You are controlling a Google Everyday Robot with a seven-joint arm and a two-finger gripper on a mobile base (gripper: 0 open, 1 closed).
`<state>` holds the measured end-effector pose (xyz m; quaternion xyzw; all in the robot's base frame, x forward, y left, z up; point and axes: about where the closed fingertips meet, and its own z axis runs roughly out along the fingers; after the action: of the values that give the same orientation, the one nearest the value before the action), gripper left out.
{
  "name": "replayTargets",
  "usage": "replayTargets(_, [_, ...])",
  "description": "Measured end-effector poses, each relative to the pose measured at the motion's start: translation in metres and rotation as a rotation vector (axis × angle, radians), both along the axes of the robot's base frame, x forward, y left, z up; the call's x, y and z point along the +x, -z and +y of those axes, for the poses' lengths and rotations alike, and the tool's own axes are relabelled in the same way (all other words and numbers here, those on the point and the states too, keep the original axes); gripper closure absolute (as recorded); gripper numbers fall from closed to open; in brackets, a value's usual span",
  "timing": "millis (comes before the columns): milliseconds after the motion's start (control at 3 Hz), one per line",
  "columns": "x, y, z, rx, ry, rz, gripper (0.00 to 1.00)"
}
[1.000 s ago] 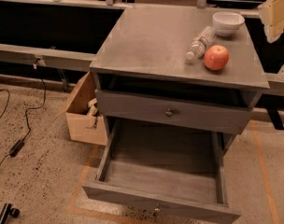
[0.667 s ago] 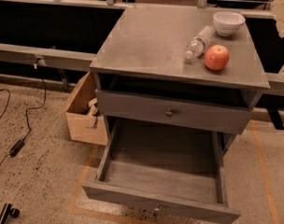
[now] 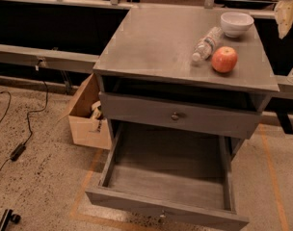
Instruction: Place water bottle into middle drawer
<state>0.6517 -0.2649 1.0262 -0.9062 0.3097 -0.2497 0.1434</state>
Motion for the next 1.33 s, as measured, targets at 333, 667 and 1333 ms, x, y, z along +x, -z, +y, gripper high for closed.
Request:
replayTargets(333, [0.020, 0.029, -0.008, -0.010, -0.072, 0.037, 0.00])
replayTargets(667, [0.048, 0.051, -0.013, -0.065, -0.105, 0.023, 0.00])
replayTargets(1333, [0.114, 0.079, -0.024, -0.200, -0.117, -0.071, 0.00])
